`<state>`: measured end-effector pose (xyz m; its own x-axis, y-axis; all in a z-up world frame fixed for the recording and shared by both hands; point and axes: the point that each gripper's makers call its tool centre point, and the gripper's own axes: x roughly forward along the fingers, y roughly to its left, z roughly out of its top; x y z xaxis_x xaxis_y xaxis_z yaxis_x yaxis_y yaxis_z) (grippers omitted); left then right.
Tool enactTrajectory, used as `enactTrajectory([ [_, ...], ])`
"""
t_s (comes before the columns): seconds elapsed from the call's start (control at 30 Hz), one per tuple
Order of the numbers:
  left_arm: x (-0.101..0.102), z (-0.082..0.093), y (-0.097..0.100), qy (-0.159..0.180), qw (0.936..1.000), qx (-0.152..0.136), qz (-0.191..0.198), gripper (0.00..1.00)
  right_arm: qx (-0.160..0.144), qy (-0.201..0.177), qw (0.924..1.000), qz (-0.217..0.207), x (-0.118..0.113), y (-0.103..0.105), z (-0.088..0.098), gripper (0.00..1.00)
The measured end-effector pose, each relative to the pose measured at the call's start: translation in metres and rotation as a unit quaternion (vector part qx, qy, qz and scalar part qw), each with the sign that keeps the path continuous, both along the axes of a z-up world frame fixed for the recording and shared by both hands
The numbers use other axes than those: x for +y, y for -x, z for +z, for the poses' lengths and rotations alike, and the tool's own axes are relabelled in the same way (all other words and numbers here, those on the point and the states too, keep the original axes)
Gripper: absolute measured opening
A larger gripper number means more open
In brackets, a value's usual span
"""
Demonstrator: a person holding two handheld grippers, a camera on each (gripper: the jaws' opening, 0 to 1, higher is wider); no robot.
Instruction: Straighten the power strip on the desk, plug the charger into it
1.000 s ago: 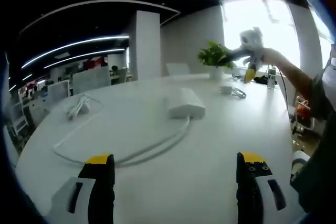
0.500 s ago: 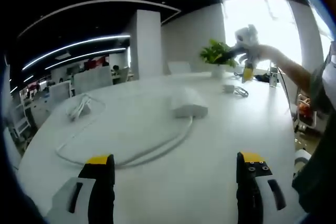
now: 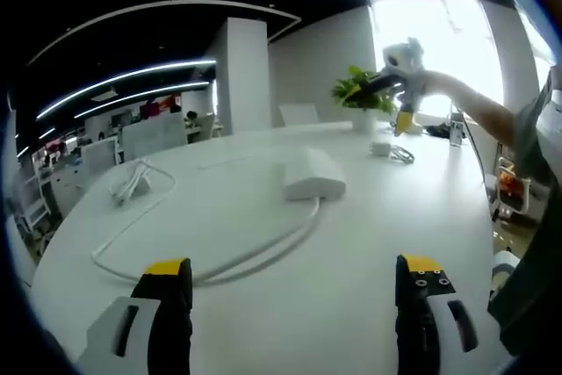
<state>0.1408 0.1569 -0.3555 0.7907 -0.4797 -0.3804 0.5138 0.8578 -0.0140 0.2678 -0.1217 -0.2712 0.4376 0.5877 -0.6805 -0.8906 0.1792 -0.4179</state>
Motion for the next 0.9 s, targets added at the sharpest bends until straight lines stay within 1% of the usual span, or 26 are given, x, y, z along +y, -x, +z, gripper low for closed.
enactTrajectory([
  [0.17, 0.000, 0.000, 0.000, 0.002, 1.0000, 0.001, 0.000, 0.99, 0.006, 0.028, 0.9993, 0.024, 0.002, 0.001, -0.005, 1.00],
  [0.23, 0.000, 0.000, 0.000, 0.003, 1.0000, 0.000, 0.001, 0.99, 0.012, 0.028, 0.9987, 0.041, 0.006, 0.004, -0.005, 1.00],
  [0.33, 0.000, 0.000, 0.000, 0.005, 1.0000, 0.001, 0.002, 0.99, 0.018, 0.029, 0.9982, 0.050, 0.009, 0.003, -0.005, 1.00],
  [0.53, 0.001, 0.000, 0.000, 0.005, 1.0000, 0.001, 0.003, 0.99, 0.020, 0.034, 0.9978, 0.054, 0.010, -0.005, -0.004, 1.00],
  [0.63, 0.001, 0.000, 0.000, 0.006, 1.0000, 0.001, 0.004, 0.99, 0.021, 0.043, 0.9969, 0.062, 0.010, -0.004, -0.006, 1.00],
  [0.9, 0.001, 0.000, 0.000, 0.006, 1.0000, 0.001, 0.005, 0.99, 0.017, 0.065, 0.9950, 0.074, 0.011, -0.010, -0.007, 1.00],
])
